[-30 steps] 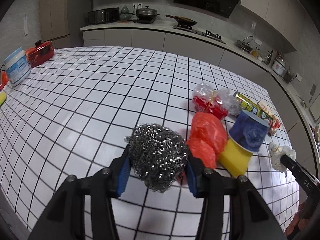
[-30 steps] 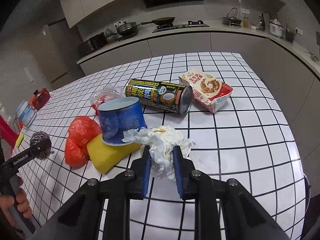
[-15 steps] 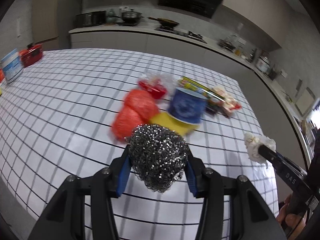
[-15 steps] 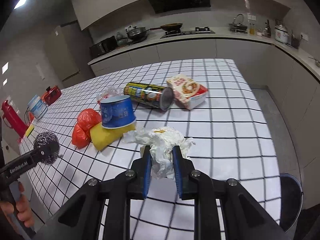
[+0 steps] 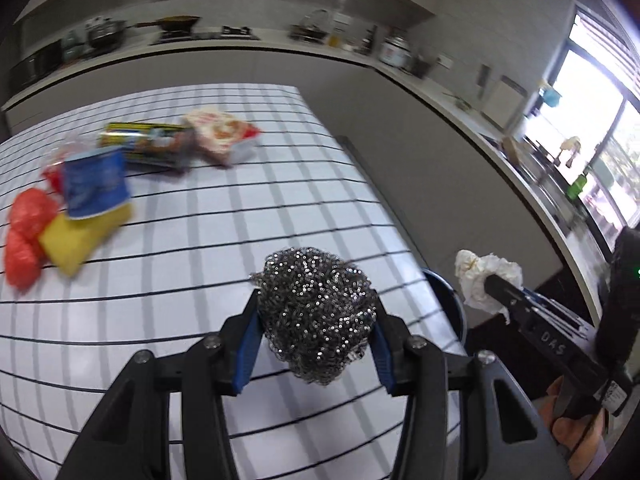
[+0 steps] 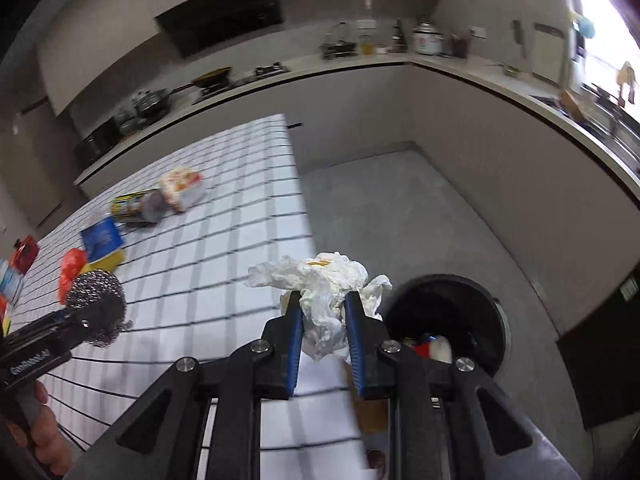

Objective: Collect trash
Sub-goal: 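Carry the steel wool and tissue over the black bucket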

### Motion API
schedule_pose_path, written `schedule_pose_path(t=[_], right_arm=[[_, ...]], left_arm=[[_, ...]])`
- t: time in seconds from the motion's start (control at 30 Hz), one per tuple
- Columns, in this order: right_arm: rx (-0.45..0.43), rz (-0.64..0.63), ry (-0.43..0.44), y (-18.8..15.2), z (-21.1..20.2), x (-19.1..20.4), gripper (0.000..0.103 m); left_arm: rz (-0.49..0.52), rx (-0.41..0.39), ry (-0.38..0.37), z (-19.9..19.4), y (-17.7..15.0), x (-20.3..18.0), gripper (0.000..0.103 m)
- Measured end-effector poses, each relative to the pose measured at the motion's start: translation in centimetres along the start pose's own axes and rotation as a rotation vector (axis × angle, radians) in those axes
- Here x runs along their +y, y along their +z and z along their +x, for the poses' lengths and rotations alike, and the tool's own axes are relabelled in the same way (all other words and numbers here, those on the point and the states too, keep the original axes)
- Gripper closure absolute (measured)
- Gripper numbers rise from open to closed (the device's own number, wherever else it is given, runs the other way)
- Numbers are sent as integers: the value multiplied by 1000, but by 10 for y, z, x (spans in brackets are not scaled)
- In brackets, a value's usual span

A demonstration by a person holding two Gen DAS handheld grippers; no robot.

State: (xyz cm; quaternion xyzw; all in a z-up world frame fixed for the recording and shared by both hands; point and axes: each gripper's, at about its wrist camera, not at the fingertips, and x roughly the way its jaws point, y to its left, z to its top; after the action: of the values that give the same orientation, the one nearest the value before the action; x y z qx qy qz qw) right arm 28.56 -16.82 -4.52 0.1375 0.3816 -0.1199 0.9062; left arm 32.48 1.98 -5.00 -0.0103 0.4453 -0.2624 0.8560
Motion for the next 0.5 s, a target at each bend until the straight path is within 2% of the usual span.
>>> schedule_pose_path(t=[0.13, 0.27, 0.33, 0.5], right_arm=[[29, 59, -28, -6, 8, -61, 81], [78, 52, -12, -6, 26, -107, 81], [107, 47, 9, -5, 39, -132, 81], [176, 5, 35, -6, 71, -174, 81]], left_arm=[[44, 18, -30, 18, 3, -51, 54], [52, 43, -34, 51, 8, -102, 54], [48, 61, -25, 73, 8, -128, 54], [16, 125, 13, 118, -1, -164, 53]])
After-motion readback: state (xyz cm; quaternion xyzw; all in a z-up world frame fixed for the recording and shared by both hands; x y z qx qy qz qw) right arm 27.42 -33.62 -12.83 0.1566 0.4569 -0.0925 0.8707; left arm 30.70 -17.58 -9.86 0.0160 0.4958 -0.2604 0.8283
